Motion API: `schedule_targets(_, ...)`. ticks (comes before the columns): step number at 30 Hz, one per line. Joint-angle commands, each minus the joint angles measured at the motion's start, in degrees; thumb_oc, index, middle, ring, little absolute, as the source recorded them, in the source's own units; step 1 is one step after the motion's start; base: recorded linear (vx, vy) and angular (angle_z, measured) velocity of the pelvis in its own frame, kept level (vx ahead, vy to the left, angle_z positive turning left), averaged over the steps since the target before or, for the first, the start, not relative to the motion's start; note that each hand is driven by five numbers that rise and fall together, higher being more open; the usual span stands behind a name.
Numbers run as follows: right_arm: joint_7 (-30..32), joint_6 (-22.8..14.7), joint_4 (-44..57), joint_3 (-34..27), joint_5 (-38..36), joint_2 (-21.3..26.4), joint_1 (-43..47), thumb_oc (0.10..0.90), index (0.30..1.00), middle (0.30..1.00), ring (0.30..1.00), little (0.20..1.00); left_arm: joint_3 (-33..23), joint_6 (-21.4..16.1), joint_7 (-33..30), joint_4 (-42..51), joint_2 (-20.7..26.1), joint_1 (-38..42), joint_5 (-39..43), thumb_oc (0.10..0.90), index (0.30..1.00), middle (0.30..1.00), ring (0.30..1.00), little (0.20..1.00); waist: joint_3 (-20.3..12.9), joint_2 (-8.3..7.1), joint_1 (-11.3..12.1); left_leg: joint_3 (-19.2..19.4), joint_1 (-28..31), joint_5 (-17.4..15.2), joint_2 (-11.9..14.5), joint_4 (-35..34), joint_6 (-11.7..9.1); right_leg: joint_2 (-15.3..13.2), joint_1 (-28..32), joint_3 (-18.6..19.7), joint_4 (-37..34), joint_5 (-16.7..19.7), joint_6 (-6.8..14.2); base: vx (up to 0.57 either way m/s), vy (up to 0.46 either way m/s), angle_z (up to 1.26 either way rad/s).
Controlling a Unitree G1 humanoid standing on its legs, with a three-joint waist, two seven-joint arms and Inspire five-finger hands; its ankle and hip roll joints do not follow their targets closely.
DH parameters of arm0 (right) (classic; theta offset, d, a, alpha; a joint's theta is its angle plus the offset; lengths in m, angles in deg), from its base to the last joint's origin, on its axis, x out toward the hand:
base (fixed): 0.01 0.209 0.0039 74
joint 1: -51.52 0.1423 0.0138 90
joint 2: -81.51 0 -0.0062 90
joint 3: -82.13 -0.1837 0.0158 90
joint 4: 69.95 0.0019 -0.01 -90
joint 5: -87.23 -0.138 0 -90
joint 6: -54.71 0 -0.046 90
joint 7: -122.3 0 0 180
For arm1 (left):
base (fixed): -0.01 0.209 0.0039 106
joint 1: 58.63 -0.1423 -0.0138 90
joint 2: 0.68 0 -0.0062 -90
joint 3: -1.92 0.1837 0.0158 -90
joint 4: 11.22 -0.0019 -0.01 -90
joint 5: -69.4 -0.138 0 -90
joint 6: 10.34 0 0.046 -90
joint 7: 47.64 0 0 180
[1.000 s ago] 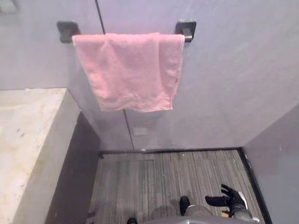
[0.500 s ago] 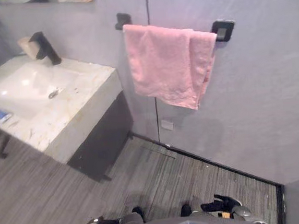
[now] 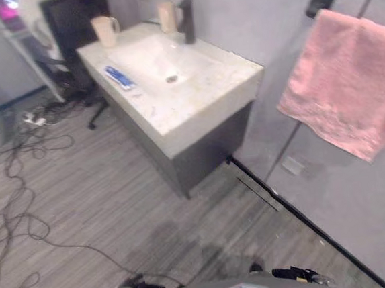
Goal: Organize the bathroom.
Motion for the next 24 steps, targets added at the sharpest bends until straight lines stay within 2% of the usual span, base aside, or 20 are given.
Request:
schedule_targets(1, 0.4, 0.3, -3.0, -0.2, 3.4, 0.3, 4.5, 0.800, 0.900, 0.900, 0.900, 0.900, 2.5, 1.0, 0.8, 0.8, 2.2, 2.0, -6.6, 0.800, 0.900, 0.900, 0.900, 0.900, 1.0, 0.08, -0.8, 0.7, 7.3, -1.8, 8.5, 2.5, -6.4, -1.4, -10.9, 1.5, 1.6, 2.6, 6.7, -0.09, 0.368, 0.92)
schedule_targets(2, 0.4, 0.2, -2.8, -0.2, 4.1, 0.3, 4.6, 0.800, 0.900, 0.900, 0.900, 0.900, 3.0, 1.3, 0.9, 0.9, 2.2, 2.1, -7.2, 0.800, 0.900, 0.900, 0.900, 0.900, 1.2, -0.06, -0.7, 0.4, 7.1, -2.2, 8.0, 2.6, -6.1, -2.2, -11.1, 1.6, 1.7, 3.2, 7.1, -0.05, 0.462, 0.86)
schedule_targets(4, -0.3, 0.9, -2.0, -0.4, 5.6, 0.2, 5.1, 0.800, 0.900, 0.900, 0.900, 0.900, 5.8, 2.0, 0.2, 0.7, 2.2, 3.0, -9.0, 0.800, 0.900, 0.900, 0.900, 0.900, 2.1, -1.05, 0.6, -1.6, 5.1, -4.2, 5.1, 3.6, -4.3, -6.6, -12.2, 1.5, 2.6, 6.8, 7.6, -0.06, 0.455, 0.59)
schedule_targets(5, -0.3, 0.9, -2.0, -0.4, 5.6, 0.2, 5.1, 0.800, 0.900, 0.900, 0.900, 0.900, 5.8, 2.0, 0.2, 0.7, 2.2, 3.0, -9.0, 0.800, 0.900, 0.900, 0.900, 0.900, 2.1, -1.08, 0.6, -1.6, 5.1, -4.2, 5.1, 3.6, -4.3, -6.6, -12.2, 1.6, 2.6, 6.8, 7.7, -0.07, 0.422, 0.52)
schedule_targets(6, -1.4, 1.4, -1.6, -0.2, 8.3, 0.3, 5.4, 0.800, 0.900, 0.900, 0.900, 0.900, 7.0, 2.3, -0.8, 0.5, 2.2, 3.4, -8.9, 0.800, 0.900, 0.900, 0.900, 0.900, 2.7, -1.44, 1.4, -2.2, 4.1, -4.7, 3.6, 4.1, -3.5, -8.7, -12.0, 1.4, 3.4, 8.0, 7.4, -0.05, 0.283, 0.45)
schedule_targets(8, -1.7, 1.6, -1.5, 0.7, 9.7, 0.2, 5.7, 0.800, 0.900, 0.900, 0.900, 0.900, 7.4, 2.9, -1.0, 0.4, 2.5, 3.8, -8.5, 0.800, 0.900, 0.900, 0.900, 0.900, 3.0, -1.43, 2.0, -2.5, 3.3, -4.4, 2.7, 3.9, -3.0, -9.8, -12.5, 1.7, 6.8, 8.8, 6.9, -0.07, 0.364, 0.43)
schedule_targets(9, -2.1, 2.1, -1.5, 1.6, 8.9, 0.1, 5.9, 0.800, 0.900, 0.900, 0.900, 0.900, 7.7, 2.8, -1.0, 0.2, 2.8, 4.3, -9.1, 0.800, 0.900, 0.900, 0.900, 0.900, 3.4, -0.91, 2.2, -2.6, 2.8, -3.7, 2.4, 3.1, -2.3, -9.1, -13.1, 2.5, 10.6, 8.1, 6.2, -0.04, 0.342, 0.33)
schedule_targets(10, -2.2, 2.3, -1.5, 1.7, 8.5, 0.1, 5.8, 0.800, 0.900, 0.900, 0.900, 0.900, 7.9, 2.8, -0.9, 0.2, 2.9, 4.5, -9.6, 0.800, 0.900, 0.900, 0.900, 0.900, 3.5, -0.45, 1.7, -3.0, 2.7, -3.2, 2.3, 2.5, -2.0, -7.0, -13.6, 4.0, 12.8, 7.0, 5.8, 0.01, 0.382, 0.30)
schedule_targets(11, -2.1, 2.3, -1.6, 2.0, 8.0, 0.1, 5.5, 0.800, 0.900, 0.900, 0.900, 0.900, 8.3, 2.7, -0.6, 0.4, 3.3, 4.8, -10.2, 0.800, 0.900, 0.900, 0.900, 0.900, 3.7, 0.26, 0.9, -4.2, 2.7, -2.1, 2.3, 1.5, -1.7, -3.4, -14.5, 6.3, 15.2, 4.8, 5.0, 0.13, 0.347, 0.50)
schedule_targets(12, -1.6, 2.3, -1.8, 2.5, 7.5, -0.4, 5.2, 0.800, 0.900, 0.900, 0.900, 0.900, 8.8, 3.0, 0.1, 0.5, 3.5, 5.5, -10.8, 0.800, 0.900, 0.900, 0.900, 0.900, 3.6, 0.89, -0.5, -6.3, 2.4, -1.3, 1.9, 0.7, -1.2, 2.2, -15.5, 9.2, 16.8, 1.9, 4.3, 0.14, 0.299, 0.44)
schedule_targets(13, -1.4, 2.4, -1.8, 2.6, 7.4, -0.5, 5.1, 0.800, 0.900, 0.900, 0.900, 0.900, 8.8, 3.0, 0.1, 0.6, 3.4, 5.6, -10.8, 0.800, 0.900, 0.900, 0.900, 0.900, 3.5, 0.97, -0.7, -6.6, 2.2, -1.1, 1.9, 0.6, -1.1, 3.1, -15.7, 9.6, 16.7, 1.6, 4.1, 0.17, 0.263, 0.69)
schedule_targets(15, -0.7, 2.9, -2.1, 3.1, 7.7, -1.3, 4.6, 0.800, 0.900, 0.900, 0.900, 0.900, 9.3, 3.7, 0.3, 0.9, 3.1, 6.8, -11.4, 0.800, 0.900, 0.900, 0.900, 0.900, 3.4, 1.05, -2.6, -9.0, 2.1, -1.2, 0.7, 0.2, -0.3, 9.0, -15.9, 12.8, 14.8, -1.8, 3.6, 0.18, 0.227, 0.86)
schedule_targets(17, -0.5, 3.2, -2.1, 3.4, 8.3, -1.4, 4.3, 0.800, 0.900, 0.900, 0.900, 0.900, 9.4, 4.2, 0.4, 1.1, 3.0, 7.4, -11.0, 0.800, 0.900, 0.900, 0.900, 0.900, 3.3, 0.83, -3.6, -9.7, 2.2, -1.5, -0.3, 0.2, -0.1, 10.8, -15.9, 14.0, 12.2, -2.1, 3.4, 0.18, 0.184, 0.91)
schedule_targets(19, 0.4, 3.5, -1.9, 3.7, 8.4, -2.0, 3.2, 0.800, 0.900, 0.900, 0.900, 0.900, 8.8, 5.4, 0.8, 1.5, 2.5, 9.2, -11.1, 0.800, 0.900, 0.900, 0.900, 0.900, 2.8, -0.56, -6.1, -12.3, 3.0, -3.6, -4.1, 0.2, 1.3, 13.3, -17.3, 16.1, 5.7, 1.4, 3.8, 0.33, 0.206, 0.79)
schedule_targets(20, 0.6, 4.2, -1.6, 4.0, 9.5, -2.1, 2.9, 0.800, 0.900, 0.900, 0.900, 0.900, 8.5, 5.6, 0.8, 1.8, 2.3, 9.8, -11.1, 0.800, 0.900, 0.900, 0.900, 0.900, 3.0, -1.12, -7.0, -13.0, 3.8, -4.5, -5.2, 0.2, 2.0, 13.7, -18.3, 16.2, 4.8, 2.9, 4.2, 0.31, 0.147, 0.86)
schedule_targets(24, -0.2, 5.6, -2.0, 4.2, 11.4, -1.9, 2.8, 0.800, 0.900, 0.900, 0.900, 0.900, 7.9, 5.0, 0.0, 2.4, 1.9, 10.4, -9.8, 0.800, 0.900, 0.900, 0.900, 0.900, 3.0, -1.19, -7.9, -12.4, 4.5, -4.8, -5.4, 0.2, 2.9, 14.1, -18.0, 16.6, 6.9, 1.4, 3.9, 0.18, 0.063, 0.82)
